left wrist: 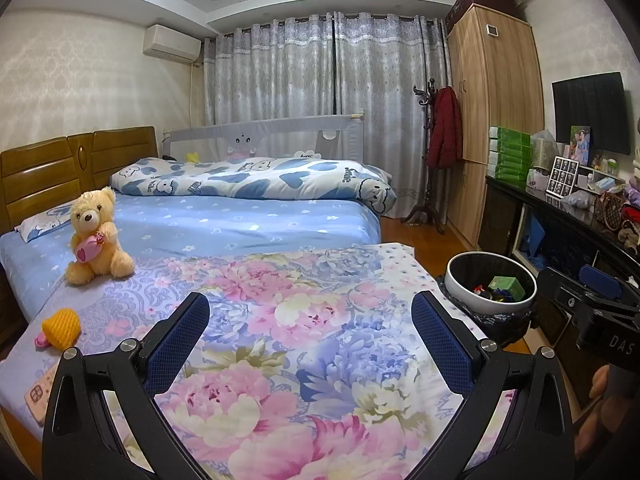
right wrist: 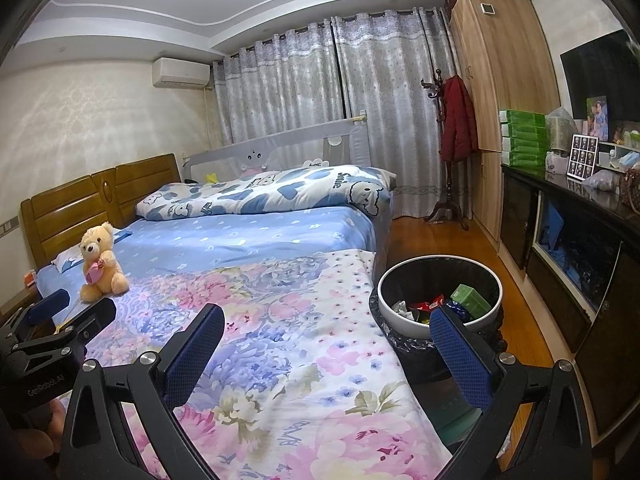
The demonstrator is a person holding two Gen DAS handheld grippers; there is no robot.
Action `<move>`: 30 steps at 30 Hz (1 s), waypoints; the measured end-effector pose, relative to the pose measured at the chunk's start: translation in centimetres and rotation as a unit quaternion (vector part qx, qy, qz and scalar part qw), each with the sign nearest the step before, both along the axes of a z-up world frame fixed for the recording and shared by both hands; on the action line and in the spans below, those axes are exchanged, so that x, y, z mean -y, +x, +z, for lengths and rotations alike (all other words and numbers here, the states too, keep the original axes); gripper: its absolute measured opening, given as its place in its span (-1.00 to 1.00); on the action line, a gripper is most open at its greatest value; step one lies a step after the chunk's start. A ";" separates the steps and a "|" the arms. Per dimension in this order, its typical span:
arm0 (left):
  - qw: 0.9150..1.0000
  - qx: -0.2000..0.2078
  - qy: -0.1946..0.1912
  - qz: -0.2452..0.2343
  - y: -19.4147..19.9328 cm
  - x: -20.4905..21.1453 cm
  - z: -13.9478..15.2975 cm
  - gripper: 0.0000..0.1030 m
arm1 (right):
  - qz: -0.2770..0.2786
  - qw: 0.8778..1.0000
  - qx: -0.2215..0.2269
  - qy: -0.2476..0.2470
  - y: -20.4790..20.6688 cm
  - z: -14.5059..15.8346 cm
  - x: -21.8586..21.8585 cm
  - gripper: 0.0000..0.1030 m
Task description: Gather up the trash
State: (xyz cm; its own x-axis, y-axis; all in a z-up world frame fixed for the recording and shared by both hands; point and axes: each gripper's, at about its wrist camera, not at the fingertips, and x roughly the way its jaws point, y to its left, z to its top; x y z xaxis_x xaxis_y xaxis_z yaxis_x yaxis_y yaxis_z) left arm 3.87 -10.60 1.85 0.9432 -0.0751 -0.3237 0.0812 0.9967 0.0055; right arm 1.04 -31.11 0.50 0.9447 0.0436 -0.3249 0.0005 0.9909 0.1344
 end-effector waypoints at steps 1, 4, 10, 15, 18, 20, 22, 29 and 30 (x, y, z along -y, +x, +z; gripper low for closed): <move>1.000 0.000 0.000 0.000 0.0 0.0 0.0 1.00 | 0.000 1.000 0.000 0.000 0.0 0.0 0.0 1.00; 1.000 0.000 0.001 0.000 0.1 0.1 0.0 1.00 | 0.000 1.000 -0.001 0.000 0.1 0.0 0.0 1.00; 1.000 0.000 0.001 0.000 0.1 0.1 -0.1 1.00 | 0.002 1.000 0.000 0.001 0.1 0.0 -0.1 1.00; 1.000 -0.002 0.000 -0.001 0.1 0.1 -0.1 1.00 | 0.003 1.000 0.000 0.001 0.1 0.0 -0.1 1.00; 1.000 -0.002 0.001 -0.001 0.2 0.1 -0.1 1.00 | 0.004 1.000 -0.001 0.001 0.1 0.1 -0.2 1.00; 1.000 -0.003 0.000 -0.001 0.2 0.1 -0.2 1.00 | 0.003 1.000 -0.001 0.001 0.1 0.1 -0.3 1.00; 1.000 -0.003 0.000 -0.002 0.2 0.1 -0.2 1.00 | 0.003 1.000 -0.001 0.002 0.1 0.1 -0.3 1.00; 1.000 -0.004 0.001 -0.002 0.3 0.2 -0.4 1.00 | 0.004 1.000 -0.001 0.002 0.1 0.1 -0.3 1.00; 1.000 -0.005 0.001 -0.002 0.2 0.1 -0.4 1.00 | 0.004 1.000 0.000 0.001 0.1 0.1 -0.2 1.00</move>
State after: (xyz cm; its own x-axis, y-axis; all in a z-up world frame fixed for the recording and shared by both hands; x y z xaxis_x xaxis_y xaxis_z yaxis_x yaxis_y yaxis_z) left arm 4.10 -10.75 1.48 0.9399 -0.0786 -0.3324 0.0855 0.9963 0.0062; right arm 1.13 -30.86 0.61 0.9442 0.0511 -0.3255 -0.0066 0.9906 0.1365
